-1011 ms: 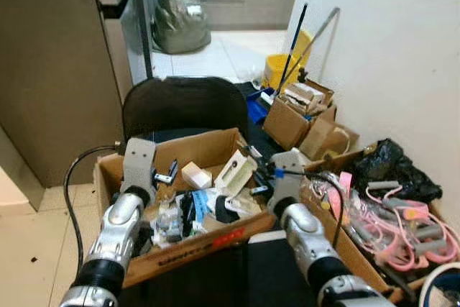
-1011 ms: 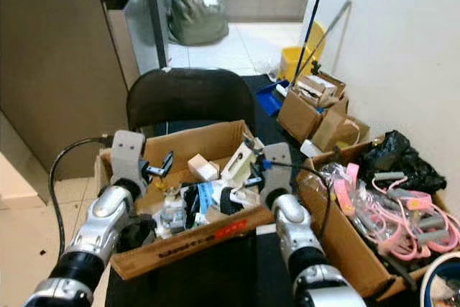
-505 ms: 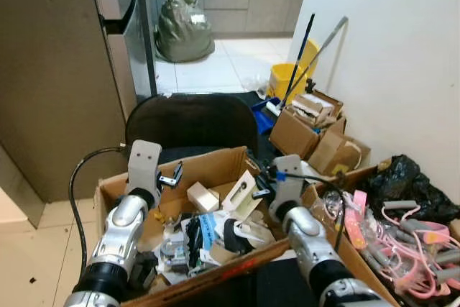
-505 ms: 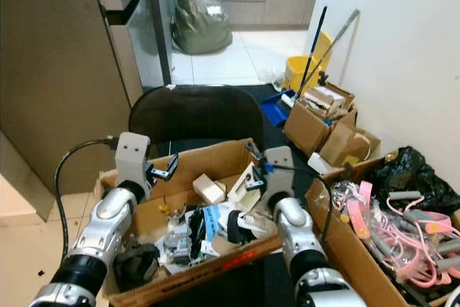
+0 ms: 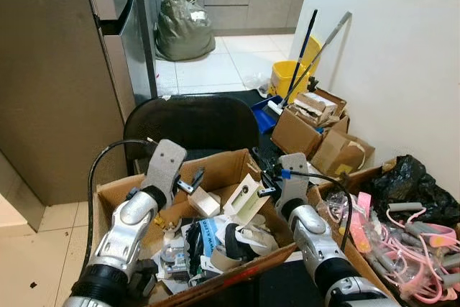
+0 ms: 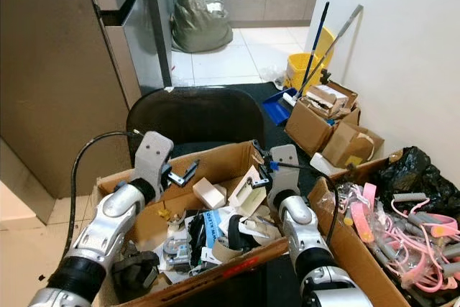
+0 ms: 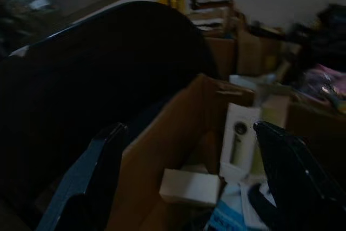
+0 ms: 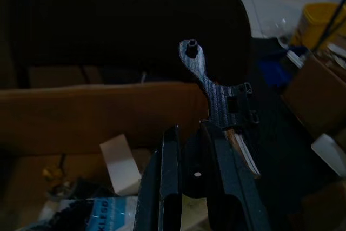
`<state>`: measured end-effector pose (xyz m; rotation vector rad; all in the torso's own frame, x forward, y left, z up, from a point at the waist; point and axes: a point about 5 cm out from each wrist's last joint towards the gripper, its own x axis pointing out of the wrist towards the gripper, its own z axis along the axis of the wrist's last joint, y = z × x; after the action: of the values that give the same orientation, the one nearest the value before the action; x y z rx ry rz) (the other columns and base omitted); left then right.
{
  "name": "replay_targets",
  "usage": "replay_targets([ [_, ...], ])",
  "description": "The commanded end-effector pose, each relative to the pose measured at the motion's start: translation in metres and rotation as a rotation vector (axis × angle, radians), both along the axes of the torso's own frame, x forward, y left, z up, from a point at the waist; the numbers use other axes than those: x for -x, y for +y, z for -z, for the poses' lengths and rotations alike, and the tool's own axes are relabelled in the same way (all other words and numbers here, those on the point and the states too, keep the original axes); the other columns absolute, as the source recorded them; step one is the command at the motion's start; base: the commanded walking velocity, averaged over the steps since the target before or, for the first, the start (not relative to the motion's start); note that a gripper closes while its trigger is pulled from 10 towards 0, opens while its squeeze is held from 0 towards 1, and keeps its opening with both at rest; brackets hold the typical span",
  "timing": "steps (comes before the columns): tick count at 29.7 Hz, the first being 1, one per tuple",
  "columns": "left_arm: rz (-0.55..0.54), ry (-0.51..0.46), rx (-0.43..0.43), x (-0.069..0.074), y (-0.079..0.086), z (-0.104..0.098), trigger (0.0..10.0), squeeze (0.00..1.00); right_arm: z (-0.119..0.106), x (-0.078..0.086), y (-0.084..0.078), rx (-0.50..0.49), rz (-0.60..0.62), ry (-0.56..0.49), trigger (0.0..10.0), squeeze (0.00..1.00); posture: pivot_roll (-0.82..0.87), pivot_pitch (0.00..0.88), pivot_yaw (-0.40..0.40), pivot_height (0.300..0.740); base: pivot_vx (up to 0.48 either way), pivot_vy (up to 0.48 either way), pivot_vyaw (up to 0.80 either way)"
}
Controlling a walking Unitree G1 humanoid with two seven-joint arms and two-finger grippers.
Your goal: Picking trash to rubbish bin
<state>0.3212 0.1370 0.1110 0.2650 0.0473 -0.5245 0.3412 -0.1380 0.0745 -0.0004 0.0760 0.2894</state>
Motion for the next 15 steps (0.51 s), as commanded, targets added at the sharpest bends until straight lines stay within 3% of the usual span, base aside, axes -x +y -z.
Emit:
replay_targets([
  [1,0.063,0.026,-0.038,0.004,0.000,0.001,10.0,0.00,-0.002,-0.001,0.000,0.031,-0.039,0.007,10.0,0.00,-0.02,0.045,-0.039,0.740,0.000,0.000,0.00],
  [4,0.137,0.107,-0.012,0.009,-0.001,0.002,10.0,0.00,0.000,-0.003,0.001,0.075,-0.063,0.044,10.0,0.00,-0.02,0.047,-0.041,0.740,0.000,0.000,0.00],
  [9,0.269,0.213,-0.072,0.022,0.002,0.003,10.0,0.00,-0.002,-0.005,0.002,0.116,-0.107,0.046,10.0,0.00,-0.02,0.055,-0.045,0.740,0.000,0.000,0.00],
  [11,0.329,0.278,0.018,0.030,0.004,-0.003,10.0,0.00,-0.005,-0.005,0.004,0.150,-0.155,0.027,10.0,0.00,-0.01,0.053,-0.048,0.740,0.000,0.000,0.00],
  [13,0.351,0.296,0.039,0.032,0.003,-0.004,10.0,0.00,-0.005,-0.005,0.006,0.162,-0.182,0.022,10.0,0.00,-0.01,0.056,-0.049,0.740,0.000,0.000,0.00],
  [15,0.442,0.349,0.013,0.042,-0.006,-0.001,10.0,0.00,-0.005,-0.004,0.014,0.207,-0.234,0.019,10.0,0.00,-0.02,0.054,-0.047,0.740,0.000,0.000,0.00],
])
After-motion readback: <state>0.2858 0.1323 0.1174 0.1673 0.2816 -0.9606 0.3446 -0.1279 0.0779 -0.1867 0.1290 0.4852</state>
